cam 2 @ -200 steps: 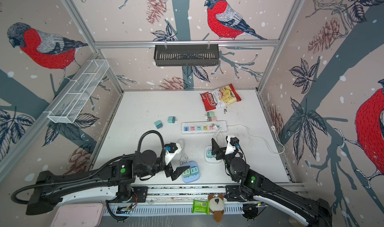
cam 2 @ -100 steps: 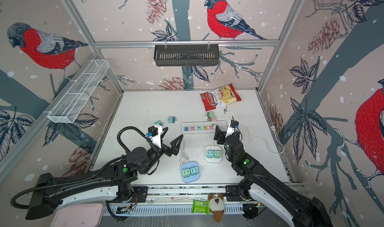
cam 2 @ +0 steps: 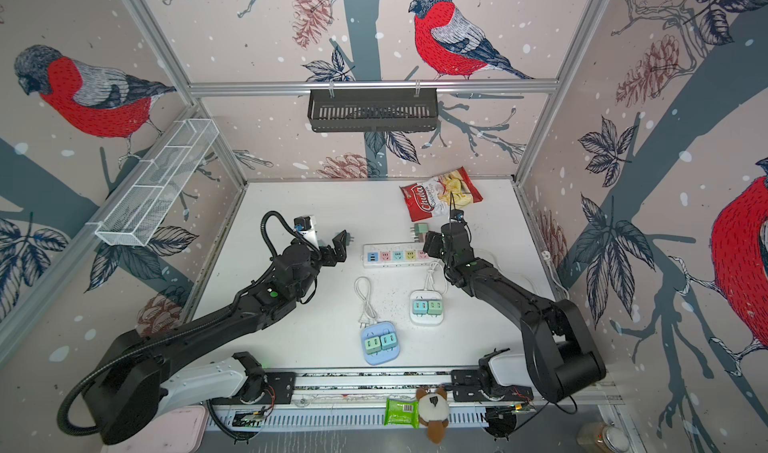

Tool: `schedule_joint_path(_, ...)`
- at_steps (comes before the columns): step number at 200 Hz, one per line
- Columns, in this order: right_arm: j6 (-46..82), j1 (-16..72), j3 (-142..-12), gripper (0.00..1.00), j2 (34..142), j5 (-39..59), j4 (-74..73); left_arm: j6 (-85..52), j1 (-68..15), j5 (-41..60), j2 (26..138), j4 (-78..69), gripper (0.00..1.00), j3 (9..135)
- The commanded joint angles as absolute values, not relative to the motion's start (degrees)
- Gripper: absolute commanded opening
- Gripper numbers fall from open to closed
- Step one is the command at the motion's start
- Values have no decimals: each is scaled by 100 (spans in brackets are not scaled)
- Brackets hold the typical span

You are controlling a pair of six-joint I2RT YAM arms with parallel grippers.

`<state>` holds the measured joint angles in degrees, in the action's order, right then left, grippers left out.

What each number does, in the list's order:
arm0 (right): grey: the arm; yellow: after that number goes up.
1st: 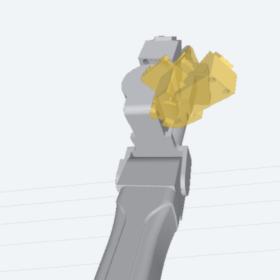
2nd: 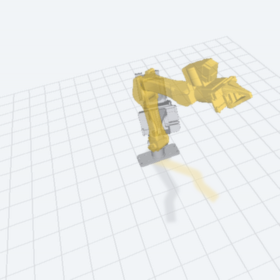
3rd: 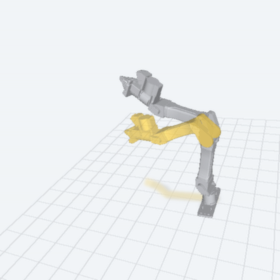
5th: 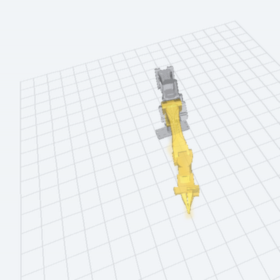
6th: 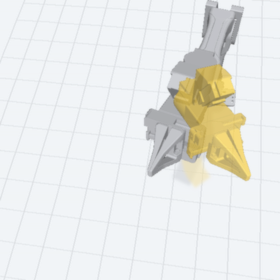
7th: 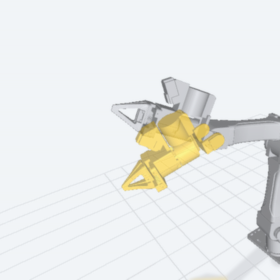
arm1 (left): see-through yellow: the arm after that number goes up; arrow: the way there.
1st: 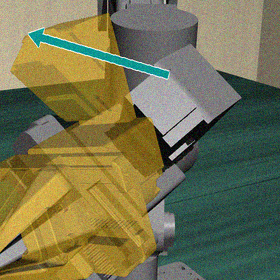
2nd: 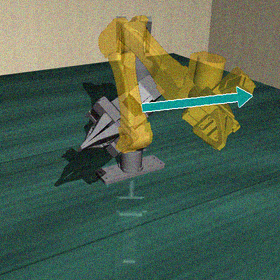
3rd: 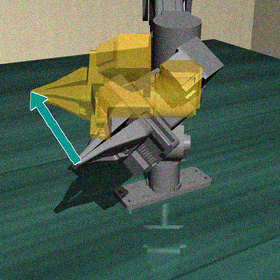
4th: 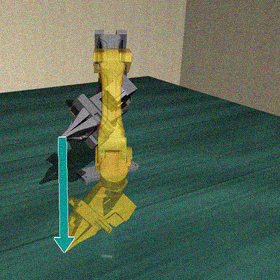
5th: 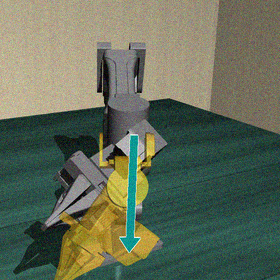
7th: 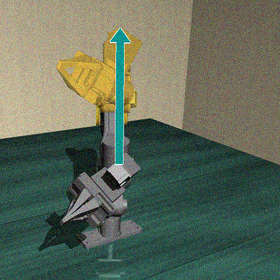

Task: Insert the plug
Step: 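Reach both grippers toward the chargers beside the red chips bag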

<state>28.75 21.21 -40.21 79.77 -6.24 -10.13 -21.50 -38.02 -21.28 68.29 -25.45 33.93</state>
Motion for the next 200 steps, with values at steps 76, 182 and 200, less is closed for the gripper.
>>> schedule_joint_path(76,2953,1925,-4607,82,8829,140,-902,-2455,-3524,-1266,8525,-2153,95,4449)
schedule_joint_path(182,2946,1942,-5171,77,9790,463,-836,-2355,-3524,-1057,9701,-2047,95,5122)
schedule_joint_path(200,2913,1979,-5222,76,9751,308,-707,-2440,-3525,-1024,9788,-1842,94,5229)
